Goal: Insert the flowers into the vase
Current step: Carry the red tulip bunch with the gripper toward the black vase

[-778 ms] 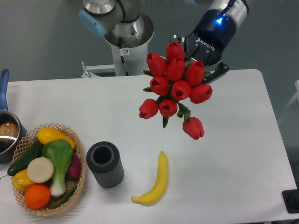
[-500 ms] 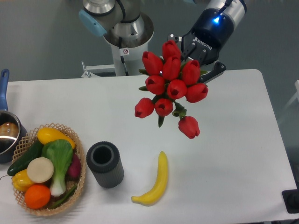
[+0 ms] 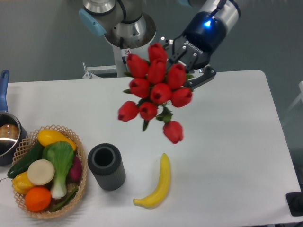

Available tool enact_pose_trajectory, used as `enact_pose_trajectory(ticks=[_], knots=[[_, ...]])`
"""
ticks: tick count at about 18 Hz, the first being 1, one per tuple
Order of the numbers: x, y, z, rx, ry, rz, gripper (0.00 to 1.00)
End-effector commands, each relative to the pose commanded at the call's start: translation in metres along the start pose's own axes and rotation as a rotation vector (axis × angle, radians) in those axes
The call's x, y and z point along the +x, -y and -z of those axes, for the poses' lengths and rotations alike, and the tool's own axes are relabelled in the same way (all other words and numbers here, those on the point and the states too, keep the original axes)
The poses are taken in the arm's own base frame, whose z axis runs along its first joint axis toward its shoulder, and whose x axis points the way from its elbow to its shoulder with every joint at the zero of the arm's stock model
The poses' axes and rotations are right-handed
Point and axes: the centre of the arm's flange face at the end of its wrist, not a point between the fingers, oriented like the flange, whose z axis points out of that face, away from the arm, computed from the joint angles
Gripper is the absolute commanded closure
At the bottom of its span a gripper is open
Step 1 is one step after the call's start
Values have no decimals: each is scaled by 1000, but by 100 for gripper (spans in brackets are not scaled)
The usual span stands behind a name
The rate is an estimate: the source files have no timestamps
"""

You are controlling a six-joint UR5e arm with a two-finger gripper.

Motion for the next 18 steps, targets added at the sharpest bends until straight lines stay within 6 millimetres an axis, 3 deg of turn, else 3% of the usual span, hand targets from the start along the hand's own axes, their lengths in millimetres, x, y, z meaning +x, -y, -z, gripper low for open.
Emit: enact_pose_trajectory(ticks=[9, 12, 18], knots=[[-2, -4, -47, -13, -74, -22, 61], [3, -6, -76, -12, -128, -30, 61], [7, -3, -102, 25, -185, -79, 61]])
